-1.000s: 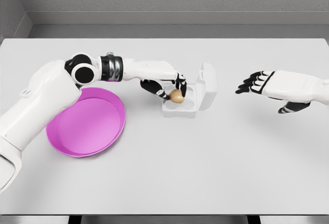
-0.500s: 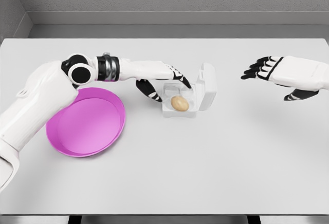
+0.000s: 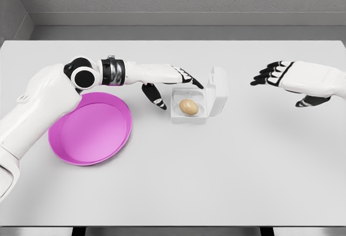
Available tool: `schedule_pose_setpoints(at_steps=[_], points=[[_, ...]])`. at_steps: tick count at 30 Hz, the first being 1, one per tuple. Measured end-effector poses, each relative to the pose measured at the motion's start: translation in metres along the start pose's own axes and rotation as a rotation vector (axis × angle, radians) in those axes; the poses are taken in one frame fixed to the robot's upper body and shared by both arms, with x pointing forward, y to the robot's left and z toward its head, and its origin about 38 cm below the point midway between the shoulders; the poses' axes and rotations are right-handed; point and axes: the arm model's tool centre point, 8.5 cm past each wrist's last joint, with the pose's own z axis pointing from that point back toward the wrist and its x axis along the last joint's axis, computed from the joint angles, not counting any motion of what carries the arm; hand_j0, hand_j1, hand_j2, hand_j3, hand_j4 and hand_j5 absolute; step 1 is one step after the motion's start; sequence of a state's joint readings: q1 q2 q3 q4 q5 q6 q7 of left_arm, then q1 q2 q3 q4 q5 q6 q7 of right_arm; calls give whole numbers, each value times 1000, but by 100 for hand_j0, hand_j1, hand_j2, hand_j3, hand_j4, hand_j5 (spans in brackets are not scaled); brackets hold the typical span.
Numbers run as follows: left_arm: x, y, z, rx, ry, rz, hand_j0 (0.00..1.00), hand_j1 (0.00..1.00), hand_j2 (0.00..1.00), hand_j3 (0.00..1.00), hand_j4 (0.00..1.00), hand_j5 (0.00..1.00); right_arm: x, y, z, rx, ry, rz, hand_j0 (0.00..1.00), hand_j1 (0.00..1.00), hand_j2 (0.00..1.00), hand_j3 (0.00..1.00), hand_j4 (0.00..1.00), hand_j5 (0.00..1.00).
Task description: Pack egg into the box and close the box lid
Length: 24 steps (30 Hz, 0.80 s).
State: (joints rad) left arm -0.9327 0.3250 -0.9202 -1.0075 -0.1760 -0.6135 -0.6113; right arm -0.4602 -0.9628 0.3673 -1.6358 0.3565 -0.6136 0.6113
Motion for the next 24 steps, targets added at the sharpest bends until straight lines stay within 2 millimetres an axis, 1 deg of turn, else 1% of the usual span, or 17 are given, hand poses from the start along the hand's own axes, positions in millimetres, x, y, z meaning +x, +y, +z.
schedule_pose_setpoints(at_steps=[6,24], points=[[0,0,0,1,0,1,97,97,97,97,97,97,1,1,-5,3,0,11,100,100,100,100,100,100],[-4,-1,2,0,10,9,100,100,100,100,100,100,2,0,-6,1,-1,16,100,100,100,100,100,100]])
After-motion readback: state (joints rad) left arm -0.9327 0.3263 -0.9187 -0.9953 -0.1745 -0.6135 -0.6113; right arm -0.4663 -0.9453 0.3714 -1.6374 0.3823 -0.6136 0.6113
